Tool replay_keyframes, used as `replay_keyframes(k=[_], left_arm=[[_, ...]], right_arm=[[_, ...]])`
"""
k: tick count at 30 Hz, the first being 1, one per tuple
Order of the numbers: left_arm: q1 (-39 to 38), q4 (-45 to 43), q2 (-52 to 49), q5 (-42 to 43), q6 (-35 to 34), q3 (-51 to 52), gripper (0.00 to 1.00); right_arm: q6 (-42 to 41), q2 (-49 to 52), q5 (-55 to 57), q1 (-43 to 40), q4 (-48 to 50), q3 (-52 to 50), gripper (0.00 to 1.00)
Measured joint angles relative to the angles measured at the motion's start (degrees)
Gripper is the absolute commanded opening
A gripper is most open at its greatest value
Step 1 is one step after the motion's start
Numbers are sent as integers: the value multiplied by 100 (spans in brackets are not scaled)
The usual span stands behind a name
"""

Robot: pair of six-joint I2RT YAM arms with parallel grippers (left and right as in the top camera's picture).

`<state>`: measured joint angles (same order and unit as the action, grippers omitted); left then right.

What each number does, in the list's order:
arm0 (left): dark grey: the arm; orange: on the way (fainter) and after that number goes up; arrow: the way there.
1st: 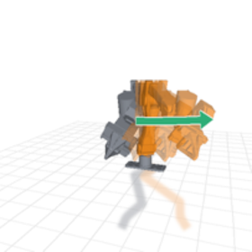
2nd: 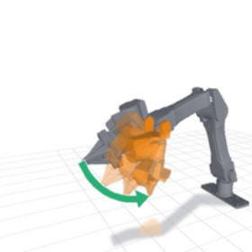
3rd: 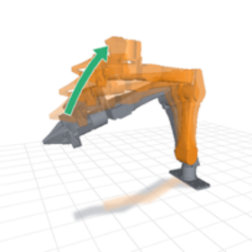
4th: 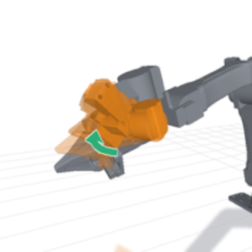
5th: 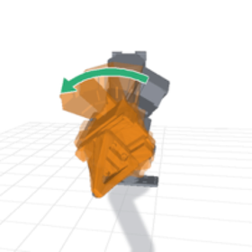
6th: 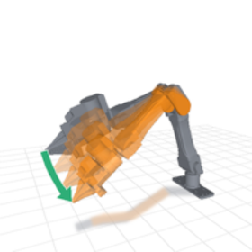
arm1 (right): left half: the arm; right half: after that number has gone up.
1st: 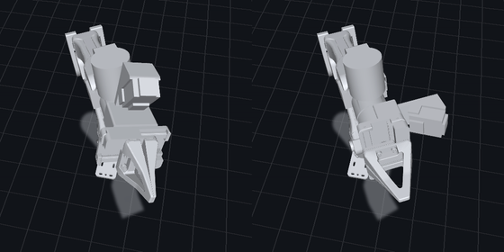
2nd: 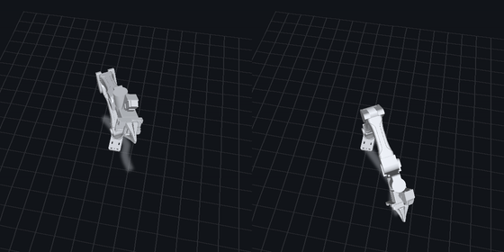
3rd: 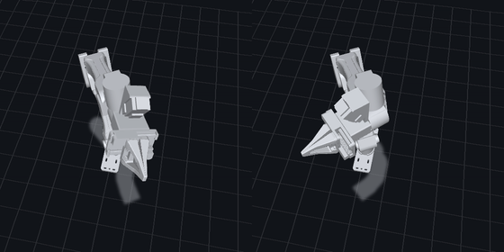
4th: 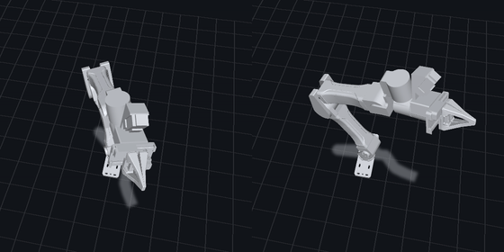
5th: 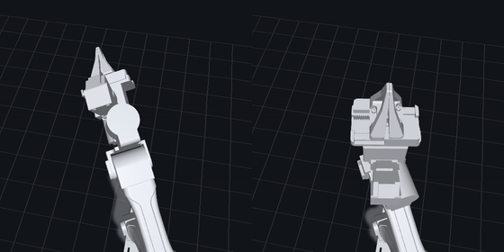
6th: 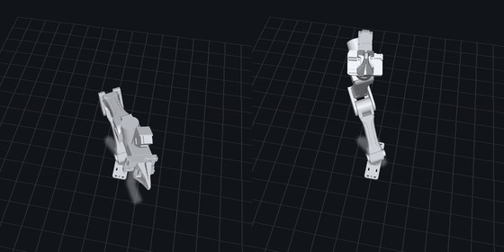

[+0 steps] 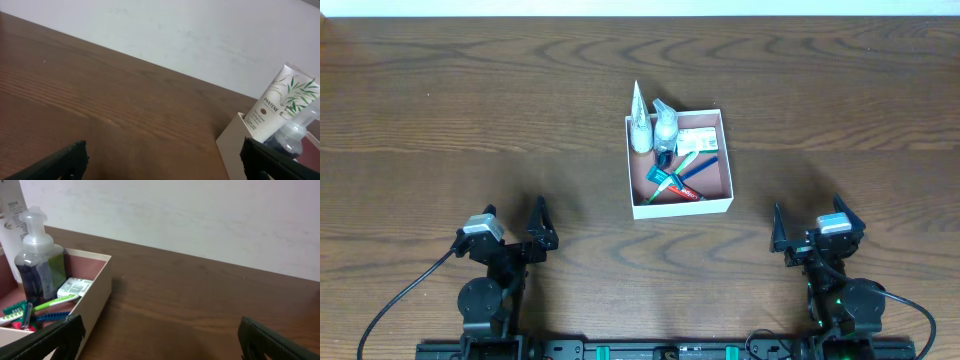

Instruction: Pack container

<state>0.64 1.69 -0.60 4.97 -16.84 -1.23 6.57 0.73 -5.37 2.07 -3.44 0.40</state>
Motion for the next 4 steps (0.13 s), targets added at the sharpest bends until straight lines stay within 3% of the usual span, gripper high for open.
replay_keyframes(k=[4], left_arm=[[0,0,0,0,0,0,98]], right_arm=[[0,-2,0,0,0,0,99]])
